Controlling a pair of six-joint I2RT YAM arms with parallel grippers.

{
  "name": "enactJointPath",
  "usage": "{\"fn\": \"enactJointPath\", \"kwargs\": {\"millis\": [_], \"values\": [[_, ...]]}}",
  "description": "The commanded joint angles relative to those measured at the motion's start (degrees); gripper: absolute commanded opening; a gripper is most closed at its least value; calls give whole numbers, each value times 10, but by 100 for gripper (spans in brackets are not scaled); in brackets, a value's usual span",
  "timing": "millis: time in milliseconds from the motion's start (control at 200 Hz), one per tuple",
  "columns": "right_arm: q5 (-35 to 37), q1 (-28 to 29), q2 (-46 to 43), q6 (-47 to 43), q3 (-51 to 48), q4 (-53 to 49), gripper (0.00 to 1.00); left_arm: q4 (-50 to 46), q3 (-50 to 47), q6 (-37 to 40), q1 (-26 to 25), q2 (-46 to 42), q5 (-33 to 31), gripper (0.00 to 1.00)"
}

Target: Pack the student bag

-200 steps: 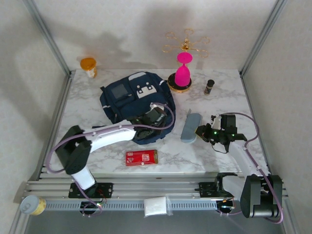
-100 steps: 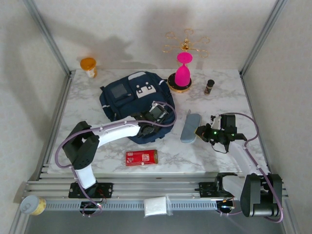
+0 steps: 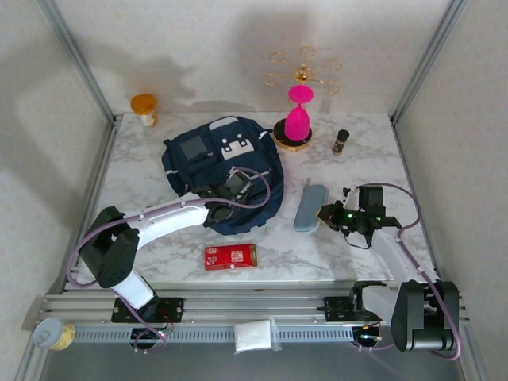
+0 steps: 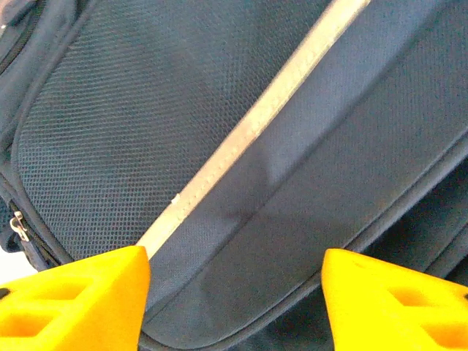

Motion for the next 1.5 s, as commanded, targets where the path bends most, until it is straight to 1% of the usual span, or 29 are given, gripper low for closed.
{"fn": "enactJointPath", "kwargs": {"millis": [0, 105, 195, 300, 481, 611, 696, 801, 881, 976, 1116, 1212, 1287, 1382, 1442, 1492], "values": [[-14, -3, 3, 0, 2, 6, 8, -1, -11, 35, 1, -7, -10, 68], [-13, -3, 2, 1, 1, 9, 8, 18, -16, 45, 1, 4, -11, 72], [-15, -2, 4, 1, -1, 12, 8, 39, -18, 50, 1, 11, -39, 76], [-15, -3, 8, -2, 1, 9, 8, 39, -3, 62, -3, 15, -3, 82], [-13, -2, 12, -1, -3, 17, 8, 44, 2, 90, -11, 27, 20, 91], [-17, -3, 21, 0, -2, 22, 8, 53, 5, 102, -18, 46, 2, 93], [-18, -2, 22, 0, -3, 26, 8, 69, 7, 102, -10, 51, -37, 93], [-19, -3, 24, 0, -3, 26, 8, 75, 30, 99, 10, 51, -30, 91], [-20, -3, 25, 0, -3, 26, 8, 86, 41, 109, 19, 51, -19, 86], [-20, -2, 25, -1, 0, 23, 8, 75, 67, 114, 30, 63, -14, 78], [-19, -2, 23, -1, 2, 21, 8, 73, 90, 117, 40, 66, -13, 59], [-21, -2, 24, -1, 7, 20, 8, 72, 99, 123, 44, 72, 4, 48], [-22, -2, 23, -2, 11, 19, 8, 69, 107, 127, 45, 79, 12, 37], [-23, -2, 23, -6, 18, 11, 7, 60, 118, 129, 47, 81, 22, 26], [-22, -3, 22, -9, 23, 5, 7, 57, 124, 132, 49, 77, 38, 18], [-22, -2, 20, -11, 27, 1, 7, 56, 129, 135, 49, 73, 48, 13]]}}
